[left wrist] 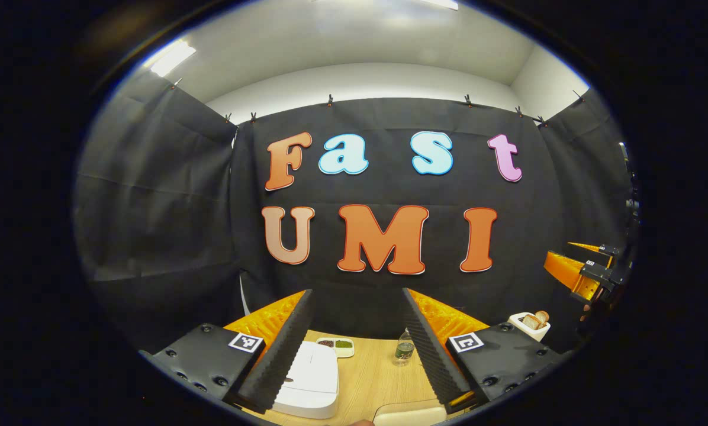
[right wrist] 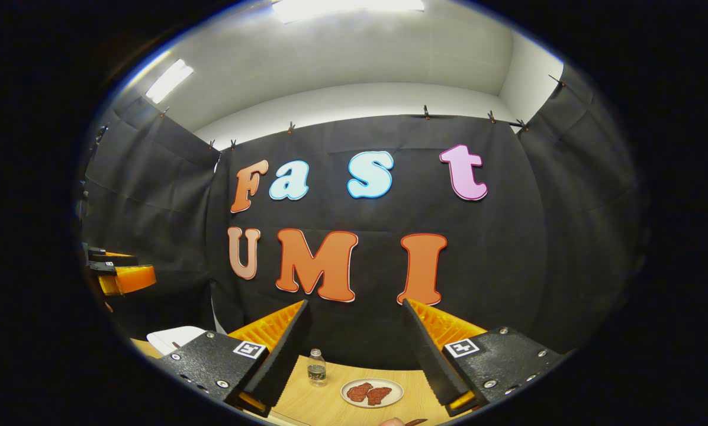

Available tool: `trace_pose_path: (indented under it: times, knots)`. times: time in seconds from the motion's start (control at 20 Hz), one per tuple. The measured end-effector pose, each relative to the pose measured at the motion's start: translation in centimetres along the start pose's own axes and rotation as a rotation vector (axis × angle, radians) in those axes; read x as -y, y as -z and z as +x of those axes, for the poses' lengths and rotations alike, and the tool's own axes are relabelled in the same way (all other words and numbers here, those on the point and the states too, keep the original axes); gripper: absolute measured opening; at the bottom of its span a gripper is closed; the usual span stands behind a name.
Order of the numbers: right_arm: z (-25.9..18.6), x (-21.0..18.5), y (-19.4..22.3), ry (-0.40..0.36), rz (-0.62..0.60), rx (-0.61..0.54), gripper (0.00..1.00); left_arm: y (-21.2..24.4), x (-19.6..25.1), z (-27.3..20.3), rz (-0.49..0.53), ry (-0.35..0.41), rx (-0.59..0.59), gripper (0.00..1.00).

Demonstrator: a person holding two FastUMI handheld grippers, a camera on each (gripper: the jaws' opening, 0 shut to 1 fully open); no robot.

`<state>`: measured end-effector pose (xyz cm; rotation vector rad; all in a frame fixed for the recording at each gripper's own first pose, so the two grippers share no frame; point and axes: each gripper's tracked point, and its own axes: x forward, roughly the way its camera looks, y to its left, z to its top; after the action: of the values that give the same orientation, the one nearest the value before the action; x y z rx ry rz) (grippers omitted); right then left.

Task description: Close the left gripper, press the button to open the rice cooker; take a wooden spoon from the chopstick holder with the right hand, scoop a spoonful of rice and pour it into the rice cooker, then put the wooden spoon back into the chopstick holder.

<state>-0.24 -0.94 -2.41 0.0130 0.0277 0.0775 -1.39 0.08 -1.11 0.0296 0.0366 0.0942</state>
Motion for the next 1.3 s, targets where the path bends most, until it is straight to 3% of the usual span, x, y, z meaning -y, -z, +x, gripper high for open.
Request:
trace_pose_path:
  times: [0.5,0.75,1.0,1.25,1.3]
  knots:
    - [-1.2,0.8,1.2,-0.02,-0.019,-0.029,0.94,0.1,-1.1,-0.9,0.045,-0.064,-0.02,0.96]
    - [-1.7,1.5,2.3,-0.028,-0.018,-0.042,0.94,1.6,-2.4,-1.3,0.017,-0.101,-0.067,1.0]
    - [-1.8,2.0,3.8,-0.009,-0.022,-0.092,0.94,2.9,-4.9,-0.8,-0.022,-0.128,-0.105,0.93]
    - [-1.5,1.7,4.3,0.088,-0.051,-0.101,0.96,6.0,-9.8,1.5,-0.057,-0.154,-0.223,0.14]
    - [-1.5,1.3,4.3,0.1,-0.048,-0.107,0.94,6.9,-10.3,2.4,-0.062,-0.138,-0.263,0.08]
